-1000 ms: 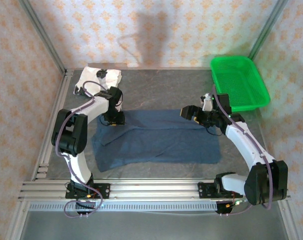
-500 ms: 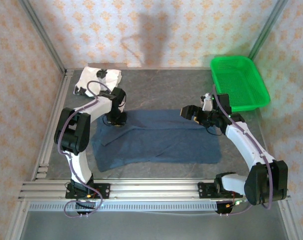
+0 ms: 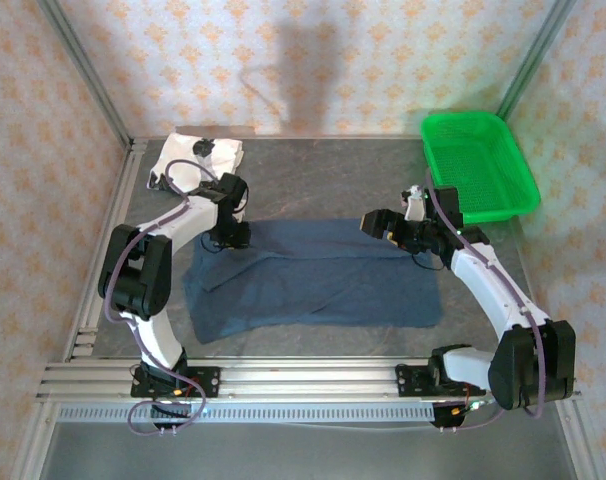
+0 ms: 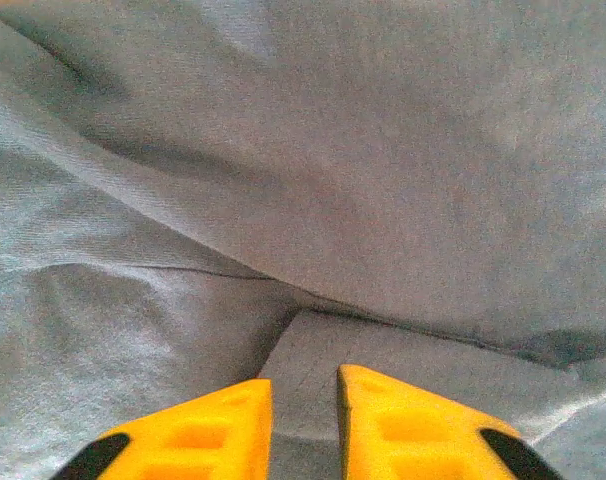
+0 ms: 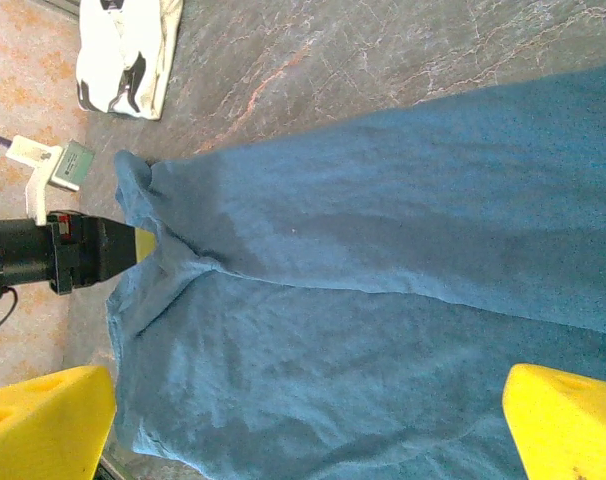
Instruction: Fold and stack the t-shirts
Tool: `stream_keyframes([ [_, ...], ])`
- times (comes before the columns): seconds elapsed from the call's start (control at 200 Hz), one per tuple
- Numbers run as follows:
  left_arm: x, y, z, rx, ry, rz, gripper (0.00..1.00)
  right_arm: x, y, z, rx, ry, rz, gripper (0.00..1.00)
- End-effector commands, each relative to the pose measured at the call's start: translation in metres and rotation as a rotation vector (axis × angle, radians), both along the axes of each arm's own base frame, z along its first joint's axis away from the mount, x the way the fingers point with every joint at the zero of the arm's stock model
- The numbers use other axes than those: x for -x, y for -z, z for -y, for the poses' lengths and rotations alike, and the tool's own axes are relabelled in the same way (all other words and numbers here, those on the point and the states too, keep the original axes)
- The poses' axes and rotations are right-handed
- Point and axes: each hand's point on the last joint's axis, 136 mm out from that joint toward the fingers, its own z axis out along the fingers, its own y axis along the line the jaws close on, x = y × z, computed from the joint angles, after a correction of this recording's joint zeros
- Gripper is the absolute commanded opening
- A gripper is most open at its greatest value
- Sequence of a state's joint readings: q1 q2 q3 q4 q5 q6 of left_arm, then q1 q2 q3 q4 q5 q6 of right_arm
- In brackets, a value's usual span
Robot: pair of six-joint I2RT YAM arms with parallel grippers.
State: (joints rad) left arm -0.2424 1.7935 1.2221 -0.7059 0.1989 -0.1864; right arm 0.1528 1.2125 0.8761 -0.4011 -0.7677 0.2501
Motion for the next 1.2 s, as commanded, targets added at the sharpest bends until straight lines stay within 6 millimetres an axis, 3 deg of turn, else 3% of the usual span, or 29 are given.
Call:
stream_keyframes([
  [0.0,-0.01,-0.003,-0.001,-0.014,-0.002,0.029,0.28,-0.002,-0.004,-0.003,-0.009,-0.011,0.027,0.99],
  [0.42,-0.013,0.019,-0.002,-0.045,0.02,-0.02,0.26,-0.004,-0.007,-0.002,-0.006,-0.001,0.037,0.99],
  [0.585,-0.014,0.015,0.002,-0.027,0.026,-0.012,0.1,-0.007,-0.009,-0.001,-0.005,0.008,0.043,0.99],
  [0.676,-0.012,0.004,0.004,-0.021,0.024,0.013,0.05,-0.008,-0.01,-0.001,-0.007,0.013,0.047,0.99],
  [0.906,0.012,-0.019,0.014,-0.014,0.036,0.062,0.03,-0.014,-0.011,-0.001,-0.01,0.024,0.05,0.99],
  [1.051,0.036,-0.024,0.027,-0.016,0.051,0.08,0.02,-0.02,-0.009,-0.002,-0.008,0.027,0.044,0.99],
  [1.196,0.048,-0.027,0.024,-0.039,0.013,0.127,0.01,-0.025,-0.006,-0.003,-0.016,0.033,0.038,0.99],
])
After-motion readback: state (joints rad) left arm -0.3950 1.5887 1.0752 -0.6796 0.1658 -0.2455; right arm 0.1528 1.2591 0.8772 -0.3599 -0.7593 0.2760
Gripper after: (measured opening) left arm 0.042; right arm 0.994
